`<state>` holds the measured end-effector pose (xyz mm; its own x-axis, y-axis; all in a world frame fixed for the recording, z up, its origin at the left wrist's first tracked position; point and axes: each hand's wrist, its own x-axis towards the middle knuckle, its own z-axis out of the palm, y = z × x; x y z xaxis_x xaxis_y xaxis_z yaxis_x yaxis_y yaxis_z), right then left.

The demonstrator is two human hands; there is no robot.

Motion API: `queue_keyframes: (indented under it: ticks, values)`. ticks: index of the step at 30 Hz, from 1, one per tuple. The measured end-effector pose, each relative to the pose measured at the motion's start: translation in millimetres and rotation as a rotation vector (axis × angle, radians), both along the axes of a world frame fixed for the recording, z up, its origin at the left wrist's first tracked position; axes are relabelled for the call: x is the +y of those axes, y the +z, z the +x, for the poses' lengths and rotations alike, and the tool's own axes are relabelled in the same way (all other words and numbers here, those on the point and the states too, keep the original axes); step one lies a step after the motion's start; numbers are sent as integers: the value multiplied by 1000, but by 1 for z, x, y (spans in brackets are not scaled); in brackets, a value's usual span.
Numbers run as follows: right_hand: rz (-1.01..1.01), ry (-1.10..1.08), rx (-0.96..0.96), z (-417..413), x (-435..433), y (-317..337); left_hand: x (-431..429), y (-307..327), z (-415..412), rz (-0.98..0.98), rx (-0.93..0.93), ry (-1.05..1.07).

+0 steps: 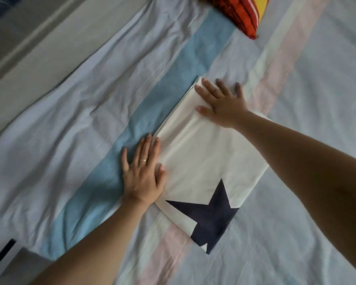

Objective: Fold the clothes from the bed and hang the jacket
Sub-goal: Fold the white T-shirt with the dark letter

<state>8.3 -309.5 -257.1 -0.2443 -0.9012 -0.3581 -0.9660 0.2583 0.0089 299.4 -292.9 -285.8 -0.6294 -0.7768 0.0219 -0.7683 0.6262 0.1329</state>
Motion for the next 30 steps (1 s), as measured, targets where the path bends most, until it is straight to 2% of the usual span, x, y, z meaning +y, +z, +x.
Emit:
queue_keyframes:
  ticks: [2, 4, 5, 7, 9, 10, 11, 14, 16, 17, 18, 19, 21, 22, 23, 24, 25, 27, 28, 29, 30]
  values:
    - [-2, -64, 38, -5, -9, 2, 0, 1, 0, 5, -15, 2]
    - [-165, 4, 114, 12, -6, 4, -1, 3, 0, 17, -32, 10]
    - [-275, 97, 114, 26, 3, 4, 1, 3, -1, 19, -39, 10]
    - [-372, 452, 3, 53, 29, 3, 1, 4, -1, 30, -37, 9]
    - [-290, 773, -90, 59, 57, -4, 0, 5, -2, 36, -30, 7]
    - [-240, 787, -87, 51, 63, -6, -1, 5, -2, 43, -36, 5]
    - [-240, 699, -45, 39, 64, -8, -2, 6, 0, 42, -43, 3]
    - [-311, 72, 44, -11, 63, -12, -2, 4, -2, 27, -45, 15]
    - [-277, -268, 67, -36, 64, -9, -1, 4, -2, 31, -36, 13]
    - [-267, -327, 82, -35, 66, -4, -2, 5, -2, 16, -29, 9]
    - [-293, -278, 105, -26, 66, 3, -3, 4, -2, 17, -28, 13]
    - [-327, -140, 111, -13, 67, 9, -4, 2, -2, 16, -31, 15]
    - [-350, 276, 83, 12, 87, 10, -4, 3, -2, 29, -42, 8]
    - [-320, 455, 68, 21, 105, 5, -2, 3, -1, 23, -37, 12]
    - [-238, 528, 54, 20, 117, 0, -5, 3, -3, 28, -33, 17]
    - [-193, 470, 53, 15, 133, -4, -3, 3, -2, 29, -32, 16]
    - [-200, 303, 66, 5, 140, -7, -4, 1, -2, 30, -37, 10]
    - [-209, -153, 90, -16, 149, -6, -2, 1, -1, 23, -52, -4]
    - [-136, -342, 67, -24, 147, -4, -3, 1, -1, 32, -57, -6]
    - [-87, -445, 76, -26, 149, -1, -1, 2, -2, 32, -50, -4]
    - [-83, -450, 115, -22, 147, 2, -1, 3, -4, 32, -36, 20]
